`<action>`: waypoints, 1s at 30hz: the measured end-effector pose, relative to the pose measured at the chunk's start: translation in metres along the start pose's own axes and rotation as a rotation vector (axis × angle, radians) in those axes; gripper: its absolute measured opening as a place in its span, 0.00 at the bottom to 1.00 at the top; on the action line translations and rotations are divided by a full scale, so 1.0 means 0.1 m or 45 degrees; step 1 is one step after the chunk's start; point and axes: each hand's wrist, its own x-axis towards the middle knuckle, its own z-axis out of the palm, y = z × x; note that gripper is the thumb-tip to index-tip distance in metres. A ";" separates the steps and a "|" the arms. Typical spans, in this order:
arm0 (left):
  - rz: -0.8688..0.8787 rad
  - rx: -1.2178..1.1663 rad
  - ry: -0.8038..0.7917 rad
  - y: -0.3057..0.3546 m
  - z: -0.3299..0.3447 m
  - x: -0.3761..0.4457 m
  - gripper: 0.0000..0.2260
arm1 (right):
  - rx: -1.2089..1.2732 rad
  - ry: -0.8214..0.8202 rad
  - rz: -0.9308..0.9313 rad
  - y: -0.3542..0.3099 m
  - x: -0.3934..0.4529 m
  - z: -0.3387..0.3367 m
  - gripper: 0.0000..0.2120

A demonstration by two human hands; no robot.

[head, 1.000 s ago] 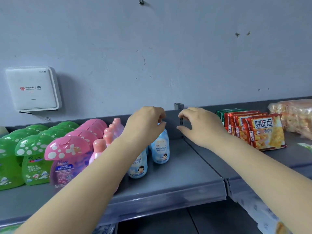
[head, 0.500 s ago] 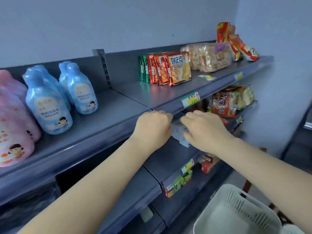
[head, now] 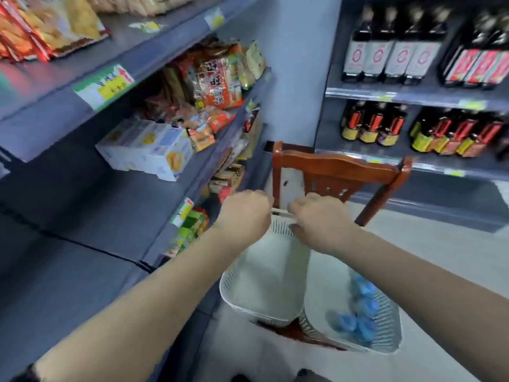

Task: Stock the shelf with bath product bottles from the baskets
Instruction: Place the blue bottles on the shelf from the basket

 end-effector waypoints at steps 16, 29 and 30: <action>0.238 -0.371 -0.938 1.73 2.16 0.38 0.14 | 0.542 -0.789 0.710 0.93 -1.58 2.11 0.14; -0.103 -0.768 -1.115 2.32 3.97 0.30 0.18 | 0.818 -0.793 0.855 0.74 -1.86 3.85 0.17; -0.112 -0.782 -1.111 2.34 4.07 0.29 0.20 | 0.793 -0.795 0.834 0.73 -1.84 3.93 0.17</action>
